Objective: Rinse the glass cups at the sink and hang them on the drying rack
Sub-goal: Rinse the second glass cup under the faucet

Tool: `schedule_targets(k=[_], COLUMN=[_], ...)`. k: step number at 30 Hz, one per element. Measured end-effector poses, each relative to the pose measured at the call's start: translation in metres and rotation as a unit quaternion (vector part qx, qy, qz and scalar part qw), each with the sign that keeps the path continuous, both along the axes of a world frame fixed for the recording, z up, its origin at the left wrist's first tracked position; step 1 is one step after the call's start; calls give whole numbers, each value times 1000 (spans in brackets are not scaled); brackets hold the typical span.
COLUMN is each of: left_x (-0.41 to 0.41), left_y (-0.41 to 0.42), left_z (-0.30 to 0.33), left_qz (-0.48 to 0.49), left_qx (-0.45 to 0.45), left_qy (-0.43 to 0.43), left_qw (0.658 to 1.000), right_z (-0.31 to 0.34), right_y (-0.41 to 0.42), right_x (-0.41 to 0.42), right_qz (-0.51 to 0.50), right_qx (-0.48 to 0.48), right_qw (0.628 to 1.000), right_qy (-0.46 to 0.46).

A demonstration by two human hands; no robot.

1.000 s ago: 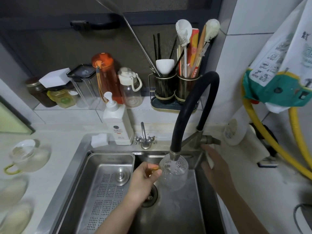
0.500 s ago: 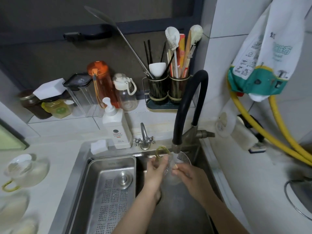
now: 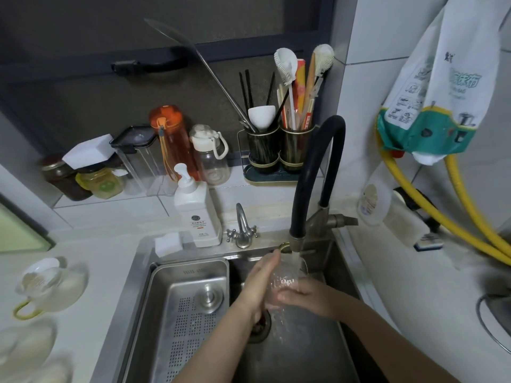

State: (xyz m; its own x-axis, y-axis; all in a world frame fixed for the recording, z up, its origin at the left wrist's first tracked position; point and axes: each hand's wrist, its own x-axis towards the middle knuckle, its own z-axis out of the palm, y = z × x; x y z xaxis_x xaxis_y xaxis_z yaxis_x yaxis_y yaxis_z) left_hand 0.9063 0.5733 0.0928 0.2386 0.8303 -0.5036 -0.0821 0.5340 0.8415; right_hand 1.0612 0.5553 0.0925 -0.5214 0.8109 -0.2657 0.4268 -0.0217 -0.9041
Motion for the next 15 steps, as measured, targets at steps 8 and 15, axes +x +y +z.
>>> schedule_targets(k=[8,15], left_x=[-2,-4], left_y=[0,4], left_z=[-7,-10], left_qz=[31,-17], left_qx=[6,38], left_qy=[-49,6], left_qw=[998,999], right_z=[22,10], right_y=[8,18], right_x=[-24,-15], right_qz=[-76,-185], right_qx=[-26,-112], right_qw=[988,962], right_qy=[129,168])
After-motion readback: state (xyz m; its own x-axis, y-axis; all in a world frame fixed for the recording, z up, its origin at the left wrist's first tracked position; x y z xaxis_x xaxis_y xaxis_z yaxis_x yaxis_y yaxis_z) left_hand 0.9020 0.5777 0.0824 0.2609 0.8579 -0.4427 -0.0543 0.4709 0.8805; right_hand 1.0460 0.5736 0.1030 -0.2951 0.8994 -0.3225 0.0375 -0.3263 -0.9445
